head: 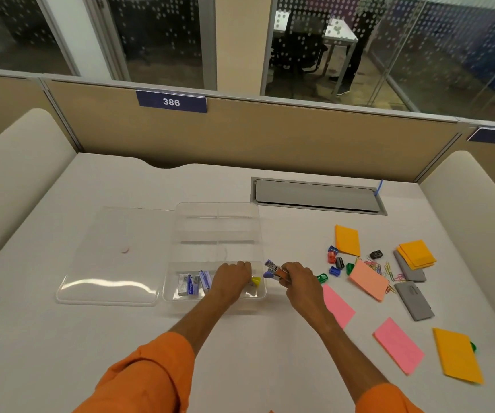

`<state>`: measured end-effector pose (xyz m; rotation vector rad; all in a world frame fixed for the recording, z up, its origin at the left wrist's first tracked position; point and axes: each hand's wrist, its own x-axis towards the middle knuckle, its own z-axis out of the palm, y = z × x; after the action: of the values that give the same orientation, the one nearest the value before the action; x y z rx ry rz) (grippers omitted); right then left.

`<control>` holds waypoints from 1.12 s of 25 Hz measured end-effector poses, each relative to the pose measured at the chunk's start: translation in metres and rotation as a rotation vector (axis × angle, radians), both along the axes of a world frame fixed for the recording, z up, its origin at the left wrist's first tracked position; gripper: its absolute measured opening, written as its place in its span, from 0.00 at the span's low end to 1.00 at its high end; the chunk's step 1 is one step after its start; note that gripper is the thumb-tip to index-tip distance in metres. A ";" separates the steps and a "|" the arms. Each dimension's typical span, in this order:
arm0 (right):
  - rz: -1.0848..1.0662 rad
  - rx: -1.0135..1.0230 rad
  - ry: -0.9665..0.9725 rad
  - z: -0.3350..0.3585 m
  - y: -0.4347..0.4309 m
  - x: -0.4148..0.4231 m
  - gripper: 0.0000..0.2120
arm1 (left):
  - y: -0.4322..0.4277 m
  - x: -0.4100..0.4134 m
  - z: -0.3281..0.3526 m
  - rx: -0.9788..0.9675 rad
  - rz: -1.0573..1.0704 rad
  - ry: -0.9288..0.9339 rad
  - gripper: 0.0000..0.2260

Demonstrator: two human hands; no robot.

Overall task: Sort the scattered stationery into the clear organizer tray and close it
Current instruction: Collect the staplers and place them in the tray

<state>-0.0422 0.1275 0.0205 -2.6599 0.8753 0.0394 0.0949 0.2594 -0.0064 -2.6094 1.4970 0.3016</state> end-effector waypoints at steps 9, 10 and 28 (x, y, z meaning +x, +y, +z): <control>-0.010 0.026 -0.012 0.001 -0.001 0.005 0.10 | 0.014 -0.001 0.013 -0.133 0.049 0.097 0.06; -0.001 0.028 -0.009 0.001 0.001 0.007 0.10 | 0.014 -0.001 0.016 -0.119 0.050 0.120 0.07; 0.288 -0.155 0.065 0.016 0.038 0.049 0.13 | 0.050 0.036 0.041 -0.582 0.555 0.453 0.07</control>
<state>0.0072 0.1659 0.0369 -2.9247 0.5257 0.1326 0.1312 0.3092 0.0350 -3.6095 1.0155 0.6204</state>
